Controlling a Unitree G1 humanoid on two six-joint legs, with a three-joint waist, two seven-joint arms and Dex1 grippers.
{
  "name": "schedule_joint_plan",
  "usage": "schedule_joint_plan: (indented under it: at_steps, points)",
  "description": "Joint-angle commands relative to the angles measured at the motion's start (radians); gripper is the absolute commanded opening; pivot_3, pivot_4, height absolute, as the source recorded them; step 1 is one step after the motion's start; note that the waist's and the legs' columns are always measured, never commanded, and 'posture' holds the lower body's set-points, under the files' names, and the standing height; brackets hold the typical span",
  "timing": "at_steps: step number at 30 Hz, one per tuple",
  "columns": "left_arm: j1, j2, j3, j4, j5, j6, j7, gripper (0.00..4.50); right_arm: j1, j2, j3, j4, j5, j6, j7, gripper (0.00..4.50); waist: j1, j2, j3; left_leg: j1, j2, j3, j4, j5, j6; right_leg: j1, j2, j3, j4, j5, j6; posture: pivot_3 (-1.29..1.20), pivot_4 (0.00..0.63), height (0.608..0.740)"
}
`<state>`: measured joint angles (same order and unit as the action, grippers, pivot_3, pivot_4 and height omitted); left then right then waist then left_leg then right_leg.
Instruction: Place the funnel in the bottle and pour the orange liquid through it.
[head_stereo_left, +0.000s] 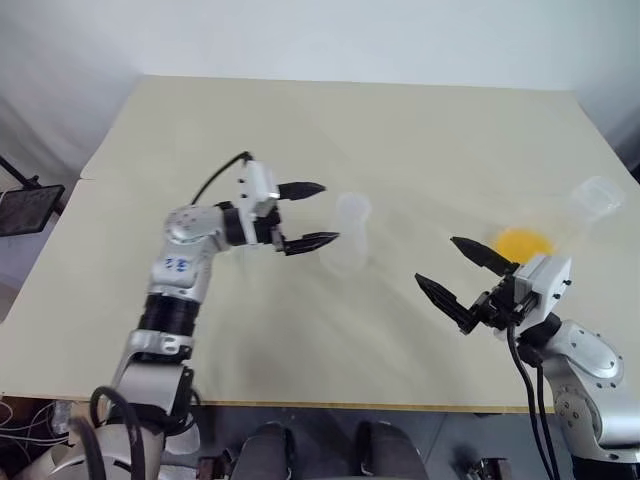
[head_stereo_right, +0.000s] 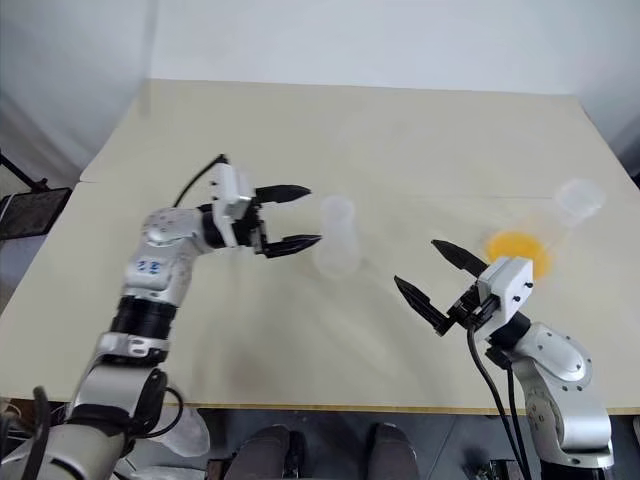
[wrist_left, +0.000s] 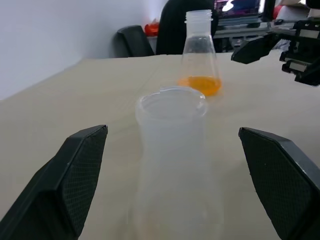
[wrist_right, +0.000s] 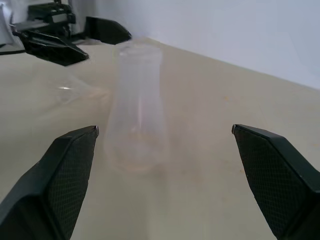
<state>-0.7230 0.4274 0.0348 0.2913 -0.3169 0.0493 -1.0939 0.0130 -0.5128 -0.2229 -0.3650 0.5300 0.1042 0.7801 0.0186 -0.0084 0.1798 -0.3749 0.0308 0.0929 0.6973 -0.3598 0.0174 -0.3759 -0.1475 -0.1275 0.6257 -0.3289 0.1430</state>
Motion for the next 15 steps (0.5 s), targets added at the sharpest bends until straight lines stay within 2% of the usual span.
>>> schedule_joint_plan:
  at_steps: [1, 5, 10, 12, 15]
  points:
    - [0.065, 0.042, 0.073, -0.111, -0.036, -0.026, 0.042, 4.47, -0.029, 0.002, 0.011, 0.017, 0.009, -0.032, 0.035, 4.5, 0.001, 0.0, 0.0, 0.0, 0.0, 0.0, 0.0, 0.0, 0.0, 0.0, 0.0, 0.0, 0.0, 0.0, 0.0, 0.0, 0.15, 0.74]
    - [0.177, 0.096, 0.209, -0.223, -0.048, -0.056, 0.156, 4.47, -0.092, -0.01, 0.062, 0.066, 0.026, -0.035, 0.125, 4.5, -0.001, 0.0, 0.0, 0.0, 0.0, -0.001, 0.0, 0.0, 0.0, 0.0, 0.0, 0.001, 0.0, 0.0, 0.0, 0.0, 0.15, 0.74]
    - [0.4, 0.158, 0.384, -0.402, -0.117, 0.047, 0.264, 4.47, -0.196, -0.013, 0.131, 0.134, 0.03, -0.011, 0.223, 4.5, -0.016, 0.0, 0.0, 0.001, 0.0, -0.002, 0.0, 0.0, 0.0, 0.0, -0.001, 0.001, 0.001, 0.0, 0.0, 0.0, 0.15, 0.74]
    - [0.463, 0.166, 0.411, -0.454, -0.132, 0.069, 0.293, 4.47, -0.218, -0.012, 0.14, 0.157, 0.024, -0.018, 0.244, 4.5, -0.019, 0.0, 0.0, 0.001, 0.0, -0.002, -0.001, 0.0, 0.0, 0.001, -0.002, 0.001, 0.001, 0.0, 0.0, 0.0, 0.15, 0.74]
    - [0.659, 0.139, 0.522, -0.548, -0.167, 0.095, 0.348, 4.47, -0.285, -0.005, 0.174, 0.199, 0.019, -0.021, 0.295, 4.5, -0.02, 0.0, 0.0, 0.002, 0.001, -0.003, 0.0, 0.0, 0.001, 0.002, -0.002, 0.001, 0.0, 0.0, 0.0, 0.0, 0.15, 0.74]
